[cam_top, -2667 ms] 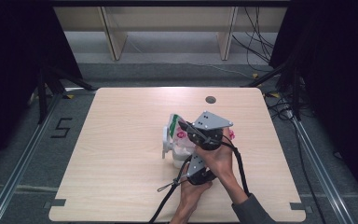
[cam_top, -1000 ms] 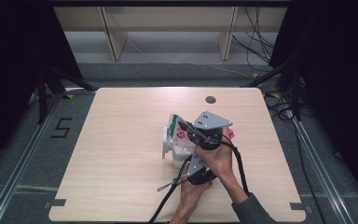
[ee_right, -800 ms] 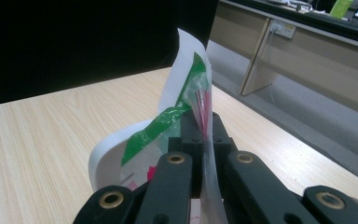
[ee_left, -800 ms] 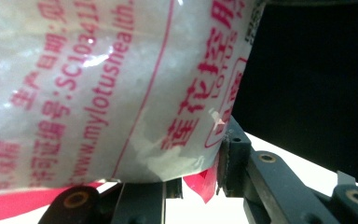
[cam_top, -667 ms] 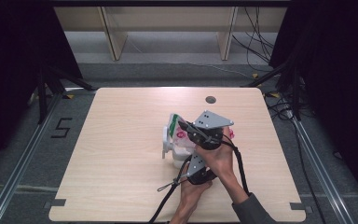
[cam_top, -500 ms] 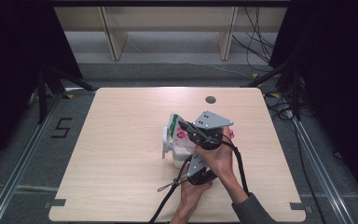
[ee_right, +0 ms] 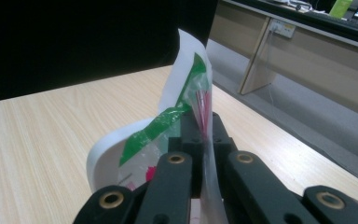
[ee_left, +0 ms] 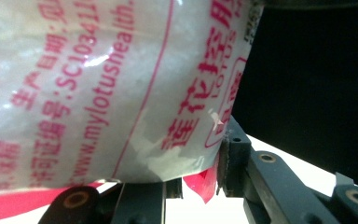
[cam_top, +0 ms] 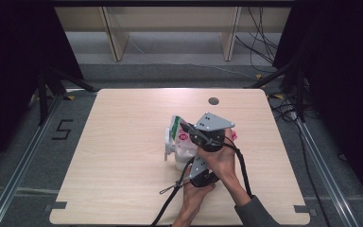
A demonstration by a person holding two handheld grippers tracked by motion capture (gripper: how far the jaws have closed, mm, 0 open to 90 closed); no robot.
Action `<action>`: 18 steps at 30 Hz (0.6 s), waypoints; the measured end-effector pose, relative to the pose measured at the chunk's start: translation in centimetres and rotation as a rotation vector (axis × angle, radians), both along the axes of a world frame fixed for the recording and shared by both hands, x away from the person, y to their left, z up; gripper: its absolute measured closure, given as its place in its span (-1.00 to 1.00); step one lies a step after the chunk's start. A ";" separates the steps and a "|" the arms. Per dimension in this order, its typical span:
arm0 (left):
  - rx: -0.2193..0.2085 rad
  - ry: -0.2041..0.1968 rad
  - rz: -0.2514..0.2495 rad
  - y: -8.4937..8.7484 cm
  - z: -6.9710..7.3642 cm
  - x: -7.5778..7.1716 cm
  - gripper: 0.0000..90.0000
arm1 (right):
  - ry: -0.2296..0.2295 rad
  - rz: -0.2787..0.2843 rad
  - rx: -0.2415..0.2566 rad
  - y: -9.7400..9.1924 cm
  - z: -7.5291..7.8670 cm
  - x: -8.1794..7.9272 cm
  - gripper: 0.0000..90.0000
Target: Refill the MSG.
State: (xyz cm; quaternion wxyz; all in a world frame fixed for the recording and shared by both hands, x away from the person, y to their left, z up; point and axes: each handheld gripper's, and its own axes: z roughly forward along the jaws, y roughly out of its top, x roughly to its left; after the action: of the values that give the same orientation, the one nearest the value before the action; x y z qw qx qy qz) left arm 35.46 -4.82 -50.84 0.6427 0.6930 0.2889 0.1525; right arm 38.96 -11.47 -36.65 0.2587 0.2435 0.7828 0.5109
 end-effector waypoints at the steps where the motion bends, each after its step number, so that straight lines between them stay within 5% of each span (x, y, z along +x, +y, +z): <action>1: -0.005 -0.003 -0.002 0.0 0.0 0.0 0.65 | 0.005 0.003 0.002 0.0 0.0 0.0 1.00; 18: -0.005 -0.004 0.006 -0.1 0.1 0.0 0.65 | 0.009 0.021 -0.001 0.0 0.1 0.2 1.00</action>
State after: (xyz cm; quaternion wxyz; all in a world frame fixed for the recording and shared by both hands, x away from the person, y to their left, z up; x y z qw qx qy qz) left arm 35.43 -4.91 -50.75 0.6443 0.6904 0.2901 0.1550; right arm 39.13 -11.44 -36.55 0.2498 0.2377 0.7866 0.5122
